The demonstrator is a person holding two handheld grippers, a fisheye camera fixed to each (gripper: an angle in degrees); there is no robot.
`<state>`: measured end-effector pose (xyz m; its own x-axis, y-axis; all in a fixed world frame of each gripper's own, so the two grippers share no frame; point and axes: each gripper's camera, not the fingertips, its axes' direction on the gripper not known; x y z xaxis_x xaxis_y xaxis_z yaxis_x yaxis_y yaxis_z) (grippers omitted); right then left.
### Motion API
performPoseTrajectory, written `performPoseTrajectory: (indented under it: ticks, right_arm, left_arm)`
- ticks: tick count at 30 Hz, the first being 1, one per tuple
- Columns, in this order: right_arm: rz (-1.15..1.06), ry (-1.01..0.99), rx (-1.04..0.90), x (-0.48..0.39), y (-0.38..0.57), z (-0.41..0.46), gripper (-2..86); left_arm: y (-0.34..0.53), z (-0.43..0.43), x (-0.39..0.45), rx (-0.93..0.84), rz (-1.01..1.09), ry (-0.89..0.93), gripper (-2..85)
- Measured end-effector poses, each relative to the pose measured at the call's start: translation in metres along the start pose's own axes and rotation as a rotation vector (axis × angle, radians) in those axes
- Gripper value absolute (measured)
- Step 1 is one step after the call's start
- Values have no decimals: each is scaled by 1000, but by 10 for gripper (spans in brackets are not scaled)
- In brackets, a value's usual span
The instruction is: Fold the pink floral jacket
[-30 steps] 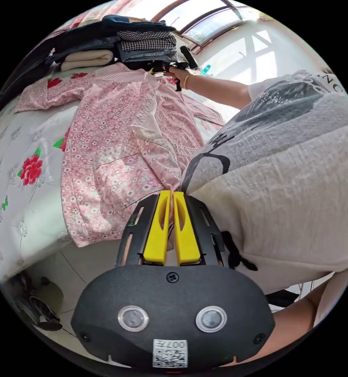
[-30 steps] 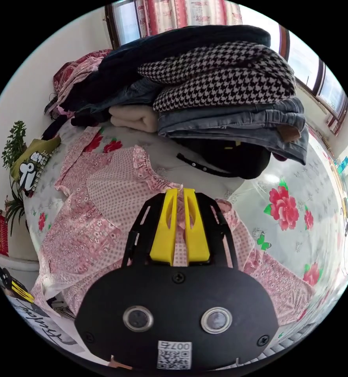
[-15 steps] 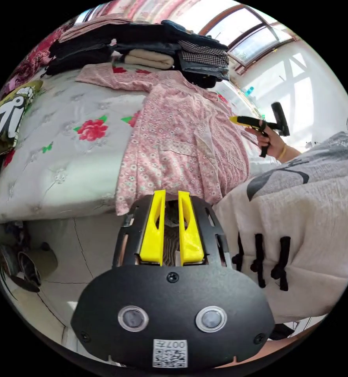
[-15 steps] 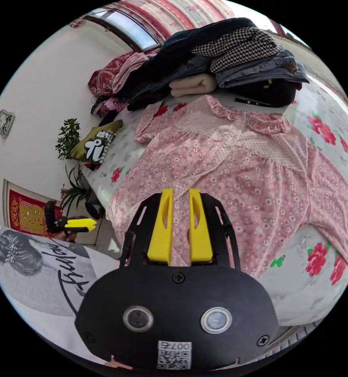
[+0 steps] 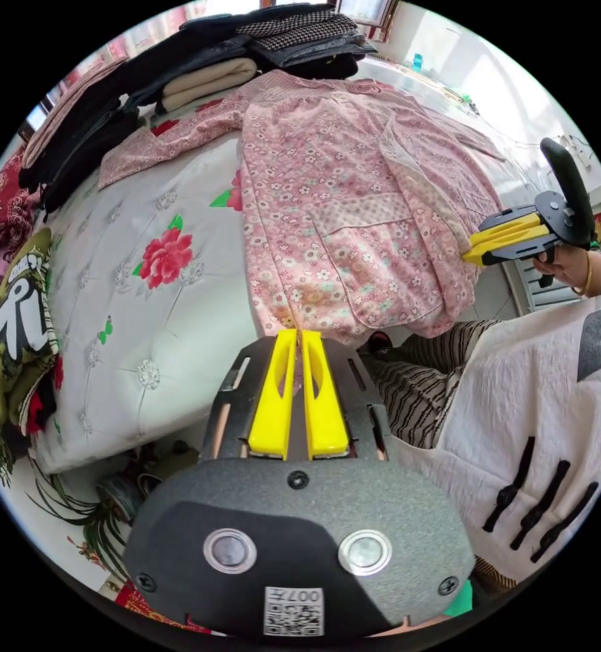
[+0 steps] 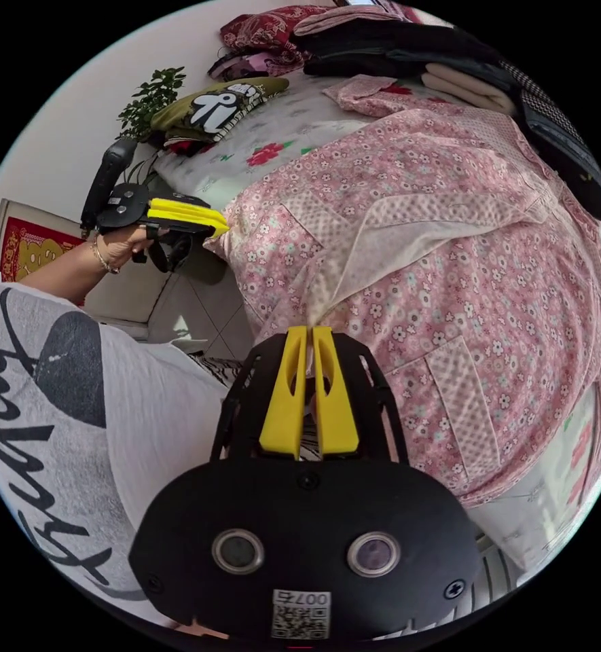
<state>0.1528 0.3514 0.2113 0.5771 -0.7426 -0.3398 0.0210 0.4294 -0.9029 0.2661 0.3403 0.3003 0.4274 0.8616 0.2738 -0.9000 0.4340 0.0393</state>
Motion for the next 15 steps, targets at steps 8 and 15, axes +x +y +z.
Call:
performPoseTrajectory:
  ticks: [8, 15]
  right_arm:
    - [158, -257, 158, 32, 67, -20, -2]
    - [335, -329, 40, 57, 82, 40, -1]
  left_arm:
    - [30, -37, -68, 143, -201, 207, -9]
    - [60, -21, -144, 154, -356, 327, -9]
